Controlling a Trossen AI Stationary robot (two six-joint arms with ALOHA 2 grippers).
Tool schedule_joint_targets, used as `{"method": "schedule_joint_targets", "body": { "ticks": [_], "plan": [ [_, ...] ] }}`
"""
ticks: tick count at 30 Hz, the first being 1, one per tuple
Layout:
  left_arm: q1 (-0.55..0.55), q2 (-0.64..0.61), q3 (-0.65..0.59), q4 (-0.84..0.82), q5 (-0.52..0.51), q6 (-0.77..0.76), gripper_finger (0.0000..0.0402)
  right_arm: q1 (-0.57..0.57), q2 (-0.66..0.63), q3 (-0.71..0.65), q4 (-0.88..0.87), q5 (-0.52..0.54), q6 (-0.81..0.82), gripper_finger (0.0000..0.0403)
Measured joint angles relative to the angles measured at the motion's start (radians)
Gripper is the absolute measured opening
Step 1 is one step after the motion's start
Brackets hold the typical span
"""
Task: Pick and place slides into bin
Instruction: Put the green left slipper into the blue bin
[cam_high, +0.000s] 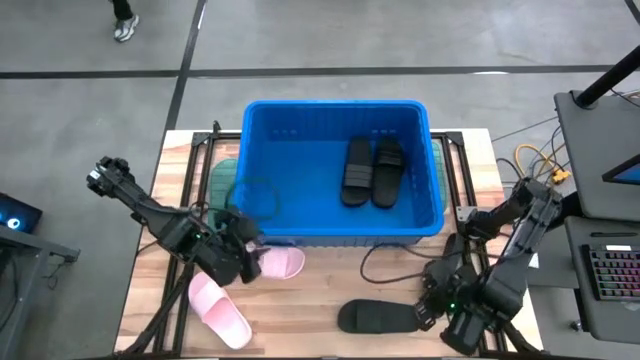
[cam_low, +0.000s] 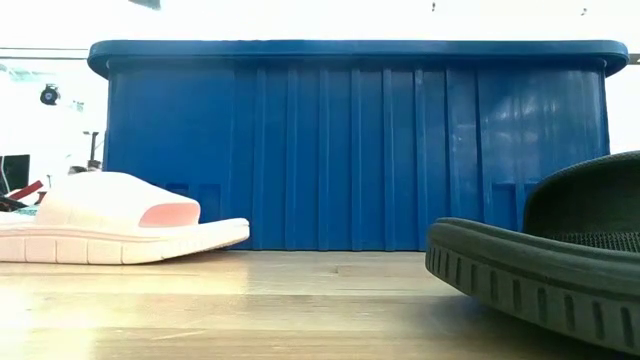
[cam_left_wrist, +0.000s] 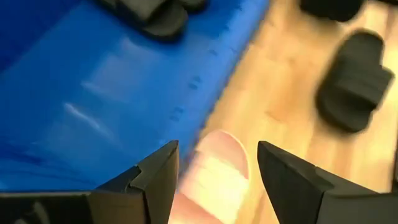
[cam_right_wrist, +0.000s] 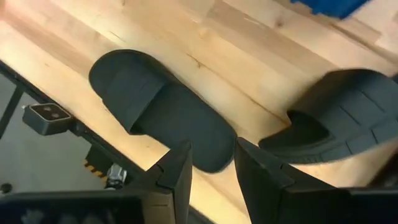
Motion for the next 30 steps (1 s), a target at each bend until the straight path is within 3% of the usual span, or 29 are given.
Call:
{"method": "schedule_joint_targets", "body": {
  "ticks": [3,8,16,18,25,30],
  "plan": [
    [0.000,-0.044,0.040,-0.068,-0.008,-0.002,0.0202,0.021,0.026,0.000,0.034,0.030,-0.041,0.0109],
    [0.029,-0.104,0.129,-0.263,-0.055,-0.153,0.0202,0.058,0.059,0.000,0.070,0.113,-0.082,0.0111],
    [0.124,-0.168,0.214,-0.510,-0.055,-0.131,0.0202,0.066,0.059,-0.001,0.070,0.153,-0.159,0.0107],
    [0.191,-0.195,0.204,-0.494,-0.039,-0.035,0.0202,0.062,0.053,-0.001,0.061,0.179,-0.181,0.0108],
    [0.519,-0.194,0.170,-0.503,0.179,0.380,0.0202,0.014,0.051,-0.001,0.043,0.194,-0.201,0.0114],
    [0.750,-0.172,0.143,-0.490,0.184,0.651,0.0202,-0.029,0.051,0.003,0.045,0.192,-0.211,0.0110]
  ]
}}
